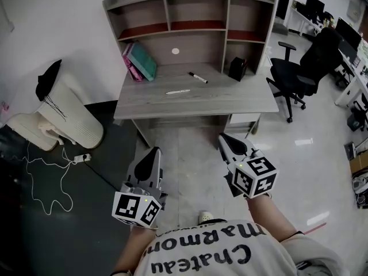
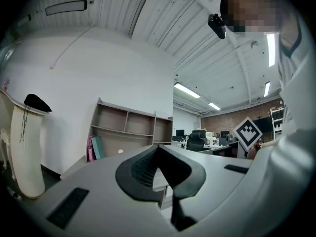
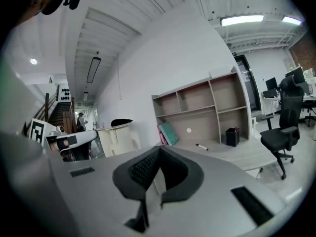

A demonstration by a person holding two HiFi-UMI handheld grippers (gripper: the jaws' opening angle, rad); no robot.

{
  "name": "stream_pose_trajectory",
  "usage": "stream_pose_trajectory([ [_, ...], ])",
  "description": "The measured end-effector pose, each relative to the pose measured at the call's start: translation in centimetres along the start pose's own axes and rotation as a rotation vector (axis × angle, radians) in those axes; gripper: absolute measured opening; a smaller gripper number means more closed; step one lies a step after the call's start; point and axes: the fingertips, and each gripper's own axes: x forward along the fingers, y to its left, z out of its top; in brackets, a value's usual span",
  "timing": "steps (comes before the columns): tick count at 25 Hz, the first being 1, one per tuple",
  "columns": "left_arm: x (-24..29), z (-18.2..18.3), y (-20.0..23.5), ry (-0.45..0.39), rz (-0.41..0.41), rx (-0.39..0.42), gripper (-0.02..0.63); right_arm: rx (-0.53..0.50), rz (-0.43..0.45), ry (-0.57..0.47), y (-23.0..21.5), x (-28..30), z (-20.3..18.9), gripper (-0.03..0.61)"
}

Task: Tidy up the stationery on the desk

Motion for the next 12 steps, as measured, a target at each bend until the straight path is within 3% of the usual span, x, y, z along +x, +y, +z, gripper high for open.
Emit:
stream_pose_trajectory([
  [12,6.2,1.0,1.7,-0.040,0.031,0.026,0.014,-0.020,0.044,-0.032,-4.3,4.6,3.3,0.012],
])
